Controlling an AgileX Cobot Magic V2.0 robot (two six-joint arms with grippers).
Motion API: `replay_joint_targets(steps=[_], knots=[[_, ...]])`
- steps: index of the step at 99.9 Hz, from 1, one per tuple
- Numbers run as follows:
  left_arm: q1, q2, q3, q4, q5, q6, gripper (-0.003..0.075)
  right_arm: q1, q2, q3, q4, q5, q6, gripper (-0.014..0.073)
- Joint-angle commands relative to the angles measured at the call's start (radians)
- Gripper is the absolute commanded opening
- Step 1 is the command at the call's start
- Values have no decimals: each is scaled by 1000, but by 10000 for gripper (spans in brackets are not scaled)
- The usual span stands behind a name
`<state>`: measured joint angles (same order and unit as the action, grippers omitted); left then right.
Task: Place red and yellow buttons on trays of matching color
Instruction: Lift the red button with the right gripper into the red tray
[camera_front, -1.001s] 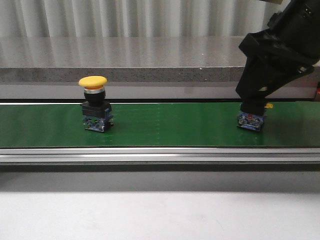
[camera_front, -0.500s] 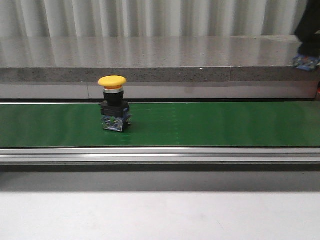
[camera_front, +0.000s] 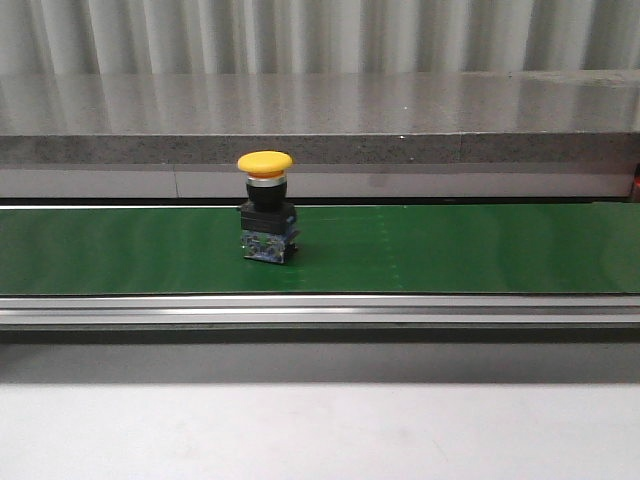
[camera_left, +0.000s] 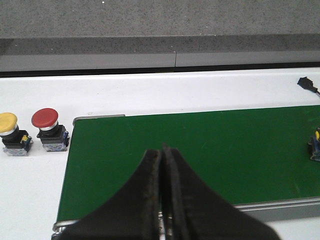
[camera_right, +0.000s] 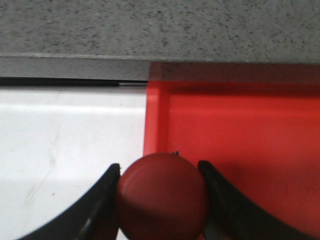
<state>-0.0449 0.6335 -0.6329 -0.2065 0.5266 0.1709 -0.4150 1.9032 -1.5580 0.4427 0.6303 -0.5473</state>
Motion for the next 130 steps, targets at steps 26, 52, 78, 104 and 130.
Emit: replay_joint_targets(steps=[26,52,78,104,130], knots=[[-9,1,-30,-17,-74,1,-20,-13,71,-63,15,-147,-9,112],[-9,1,-30,-17,-74,1,-20,-13,128,-63,14,-190,-9,118],[-9,1,-30,-17,-74,1,-20,-13,138,-63,14,-192,-9,493],[-9,1,-30,-17,-74,1,-20,-13,86,-63,15,-159,-9,647],[-9,1,-30,-17,-74,1,-20,-11,-64,-57,38,-37,-9,647]])
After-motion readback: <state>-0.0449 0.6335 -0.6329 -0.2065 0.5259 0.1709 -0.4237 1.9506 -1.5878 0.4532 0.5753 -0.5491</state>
